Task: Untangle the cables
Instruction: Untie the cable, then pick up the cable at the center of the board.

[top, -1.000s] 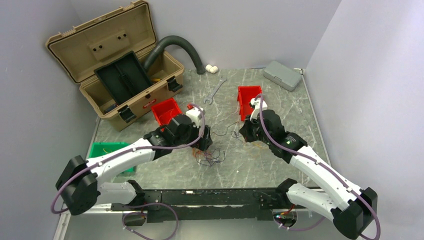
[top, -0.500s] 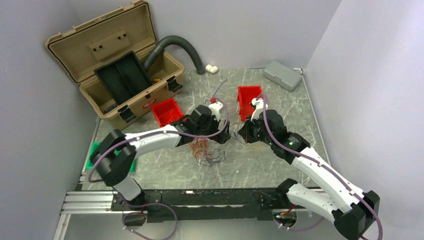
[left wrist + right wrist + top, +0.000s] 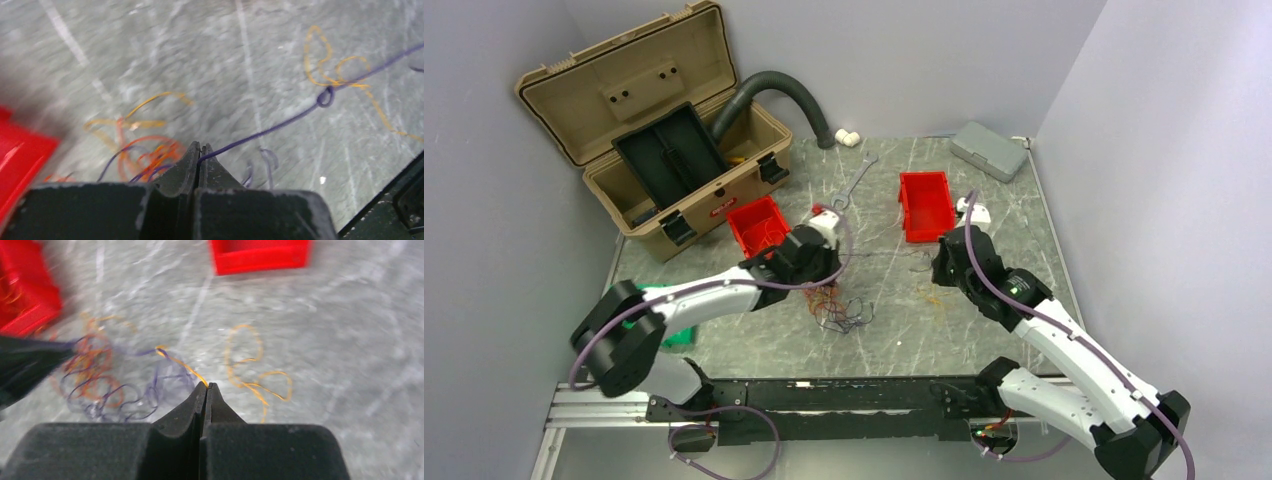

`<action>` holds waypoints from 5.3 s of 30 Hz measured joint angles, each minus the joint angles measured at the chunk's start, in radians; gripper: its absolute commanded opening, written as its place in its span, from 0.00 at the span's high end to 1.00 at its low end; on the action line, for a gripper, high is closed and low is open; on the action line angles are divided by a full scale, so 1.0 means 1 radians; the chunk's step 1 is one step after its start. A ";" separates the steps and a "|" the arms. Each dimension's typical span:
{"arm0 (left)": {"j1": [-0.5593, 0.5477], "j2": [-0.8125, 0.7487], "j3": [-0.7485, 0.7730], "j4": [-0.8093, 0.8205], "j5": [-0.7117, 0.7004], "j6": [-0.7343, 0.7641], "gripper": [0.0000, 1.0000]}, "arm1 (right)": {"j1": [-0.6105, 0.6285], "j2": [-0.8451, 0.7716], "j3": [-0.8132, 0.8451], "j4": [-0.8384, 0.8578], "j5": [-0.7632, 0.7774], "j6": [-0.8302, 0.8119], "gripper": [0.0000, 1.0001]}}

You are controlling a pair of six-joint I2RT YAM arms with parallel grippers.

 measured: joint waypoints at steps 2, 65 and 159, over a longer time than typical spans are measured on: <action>0.030 -0.082 -0.070 -0.010 -0.030 -0.034 1.00 | -0.004 -0.016 0.000 -0.056 0.107 0.056 1.00; 0.024 -0.396 -0.294 -0.130 0.057 -0.039 1.00 | -0.938 0.180 -0.347 0.131 -0.343 0.202 0.00; 0.024 -0.437 -0.261 -0.202 0.044 -0.013 1.00 | -0.318 0.600 -0.055 0.227 -0.363 -0.077 0.00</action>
